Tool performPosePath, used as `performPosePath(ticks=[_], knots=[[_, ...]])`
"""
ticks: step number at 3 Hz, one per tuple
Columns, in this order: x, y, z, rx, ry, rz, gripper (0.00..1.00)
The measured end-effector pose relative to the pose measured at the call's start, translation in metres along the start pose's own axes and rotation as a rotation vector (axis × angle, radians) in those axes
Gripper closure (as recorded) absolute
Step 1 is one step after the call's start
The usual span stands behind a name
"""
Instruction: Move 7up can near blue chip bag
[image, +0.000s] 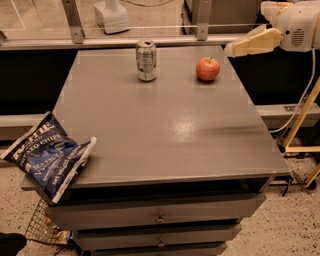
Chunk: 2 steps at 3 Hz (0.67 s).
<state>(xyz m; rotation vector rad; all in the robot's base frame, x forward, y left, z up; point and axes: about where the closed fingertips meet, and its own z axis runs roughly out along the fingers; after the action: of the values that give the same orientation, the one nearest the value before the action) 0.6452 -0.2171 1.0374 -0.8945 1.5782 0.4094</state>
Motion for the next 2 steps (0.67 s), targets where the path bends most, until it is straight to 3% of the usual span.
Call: performPosePath(ticks=[1,2], knots=[[0.003,0.010,0.010,0.005,0.017,-0.018,0.00],[0.019,0.032,0.045,-0.009,-0.010,-0.023,0.00]])
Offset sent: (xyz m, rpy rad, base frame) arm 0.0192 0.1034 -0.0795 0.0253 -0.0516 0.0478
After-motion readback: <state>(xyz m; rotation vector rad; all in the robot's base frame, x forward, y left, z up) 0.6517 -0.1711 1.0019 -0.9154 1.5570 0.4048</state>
